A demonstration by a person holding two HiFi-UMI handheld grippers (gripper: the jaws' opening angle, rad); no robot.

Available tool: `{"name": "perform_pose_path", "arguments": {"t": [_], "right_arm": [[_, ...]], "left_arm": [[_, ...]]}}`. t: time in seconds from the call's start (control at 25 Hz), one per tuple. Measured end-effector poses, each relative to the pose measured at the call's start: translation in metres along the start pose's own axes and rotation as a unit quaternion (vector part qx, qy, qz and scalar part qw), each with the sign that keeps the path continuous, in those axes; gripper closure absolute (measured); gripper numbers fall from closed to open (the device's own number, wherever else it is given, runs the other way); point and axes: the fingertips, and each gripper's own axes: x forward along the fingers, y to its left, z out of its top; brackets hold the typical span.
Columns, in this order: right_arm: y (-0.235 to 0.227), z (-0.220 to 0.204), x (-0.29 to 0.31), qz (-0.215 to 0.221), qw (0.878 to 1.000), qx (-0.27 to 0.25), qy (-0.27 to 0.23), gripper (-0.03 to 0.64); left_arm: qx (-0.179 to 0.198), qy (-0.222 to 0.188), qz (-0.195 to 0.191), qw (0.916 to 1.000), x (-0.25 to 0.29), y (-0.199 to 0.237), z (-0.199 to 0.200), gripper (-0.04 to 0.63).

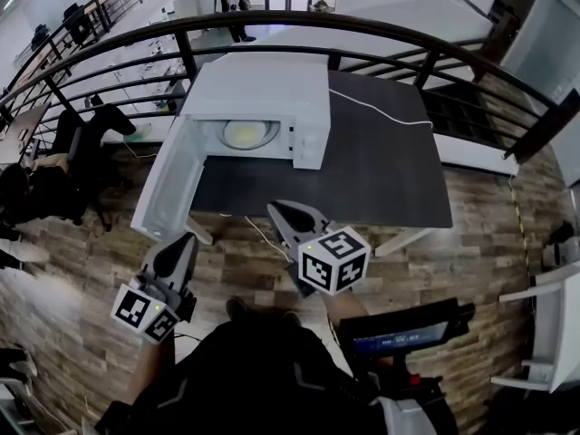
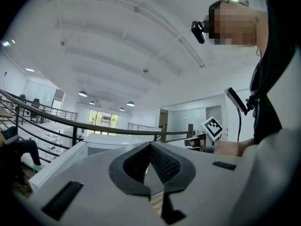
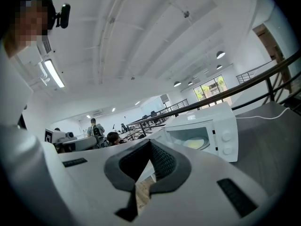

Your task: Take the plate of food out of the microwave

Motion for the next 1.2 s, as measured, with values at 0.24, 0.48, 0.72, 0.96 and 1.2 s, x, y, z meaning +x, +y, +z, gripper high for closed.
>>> {"name": "perform_pose_path", "arguments": {"t": [0.24, 0.48, 0.72, 0.96, 1.2], "right_arm": [[0.000, 0.010, 0.026, -0.022, 1.000, 0.010, -0.016, 0.627], [0.005, 0.013, 0.048, -0.046, 0.999, 0.010, -0.021, 0.627], [0.007, 0.016, 0.059, -0.079, 0.996, 0.016, -0.032, 0.627], [0.007, 0.011, 0.065, -0.099, 0.993, 0.035, -0.044, 0.627], [-0.015, 0.000, 0.083, -0.098, 0.992, 0.060, -0.043, 0.627]], "left_arm": [[0.004, 0.001, -0.027, 0.9996, 0.008, 0.030, 0.010, 0.591], [-0.002, -0.006, -0.052, 0.9986, 0.011, 0.054, 0.011, 0.591], [-0.001, -0.004, -0.081, 0.9967, 0.010, 0.069, 0.017, 0.591], [-0.008, -0.003, -0.105, 0.9944, 0.010, 0.076, 0.016, 0.591], [-0.015, -0.001, -0.089, 0.9959, 0.015, 0.091, 0.011, 0.591]]}}
